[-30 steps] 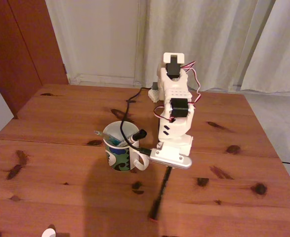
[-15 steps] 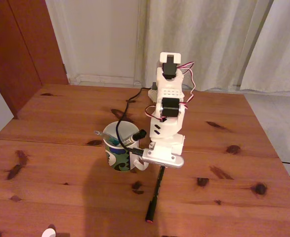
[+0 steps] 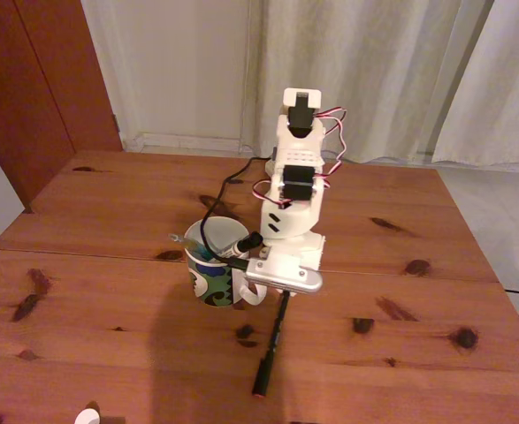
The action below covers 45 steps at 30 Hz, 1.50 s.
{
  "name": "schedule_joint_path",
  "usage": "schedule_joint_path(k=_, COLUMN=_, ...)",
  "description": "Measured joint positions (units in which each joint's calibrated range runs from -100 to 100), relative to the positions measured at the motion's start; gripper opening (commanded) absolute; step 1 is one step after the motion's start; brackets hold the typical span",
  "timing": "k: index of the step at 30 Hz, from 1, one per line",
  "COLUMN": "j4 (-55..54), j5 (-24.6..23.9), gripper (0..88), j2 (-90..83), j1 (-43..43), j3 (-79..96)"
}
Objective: Clean up the desk and place the pens and markers into the cup
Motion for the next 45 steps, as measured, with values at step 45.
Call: schedule_joint_path(k=45, j4=10.7, j5=10.5, gripper=0.7, j2=-13.1, j1=7.3, j3=0.4)
